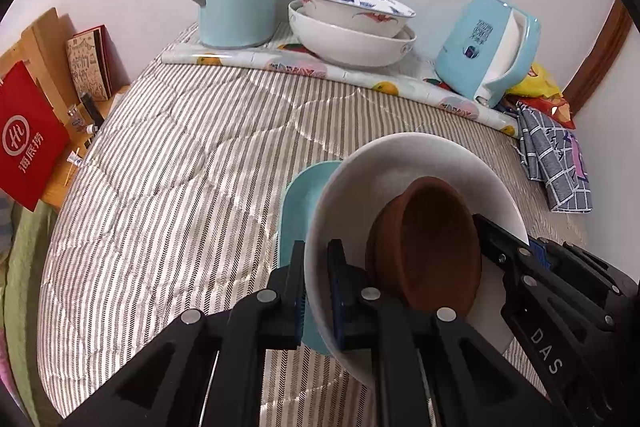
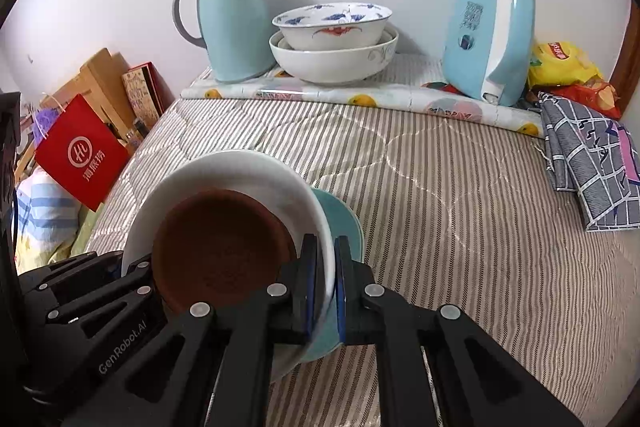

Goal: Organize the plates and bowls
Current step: 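Lower the white bowl onto the light-blue plate with both grippers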

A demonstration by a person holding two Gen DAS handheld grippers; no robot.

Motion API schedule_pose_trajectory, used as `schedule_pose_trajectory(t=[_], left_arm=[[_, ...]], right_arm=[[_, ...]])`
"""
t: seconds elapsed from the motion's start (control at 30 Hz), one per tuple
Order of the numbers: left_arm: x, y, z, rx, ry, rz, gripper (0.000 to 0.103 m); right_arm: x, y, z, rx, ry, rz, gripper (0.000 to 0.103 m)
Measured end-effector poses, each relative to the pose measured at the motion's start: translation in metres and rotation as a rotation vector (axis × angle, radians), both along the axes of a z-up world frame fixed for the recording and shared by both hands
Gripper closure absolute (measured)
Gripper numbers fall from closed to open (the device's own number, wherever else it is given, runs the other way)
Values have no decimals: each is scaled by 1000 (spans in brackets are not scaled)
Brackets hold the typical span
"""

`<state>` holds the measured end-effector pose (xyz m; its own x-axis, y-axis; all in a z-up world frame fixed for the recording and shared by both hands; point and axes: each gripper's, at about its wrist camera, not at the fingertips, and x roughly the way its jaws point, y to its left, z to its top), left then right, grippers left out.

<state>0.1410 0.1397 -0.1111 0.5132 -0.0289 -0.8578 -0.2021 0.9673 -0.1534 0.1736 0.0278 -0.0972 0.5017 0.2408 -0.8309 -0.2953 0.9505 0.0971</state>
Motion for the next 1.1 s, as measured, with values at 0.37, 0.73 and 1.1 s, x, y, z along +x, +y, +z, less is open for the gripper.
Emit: schedule_pose_trajectory(t=[0.37,0.73,1.1], left_arm=[[14,1,-23,-26,41,-11,92],[19,3,-34,-15,48,-20,91],[23,4,-35,-10,54,-36,89]], right_arm=[[14,2,-23,-34,45,-4,95],[25,6,-40,-43,80,-1,95],[27,5,-42,-26,95,31,93]])
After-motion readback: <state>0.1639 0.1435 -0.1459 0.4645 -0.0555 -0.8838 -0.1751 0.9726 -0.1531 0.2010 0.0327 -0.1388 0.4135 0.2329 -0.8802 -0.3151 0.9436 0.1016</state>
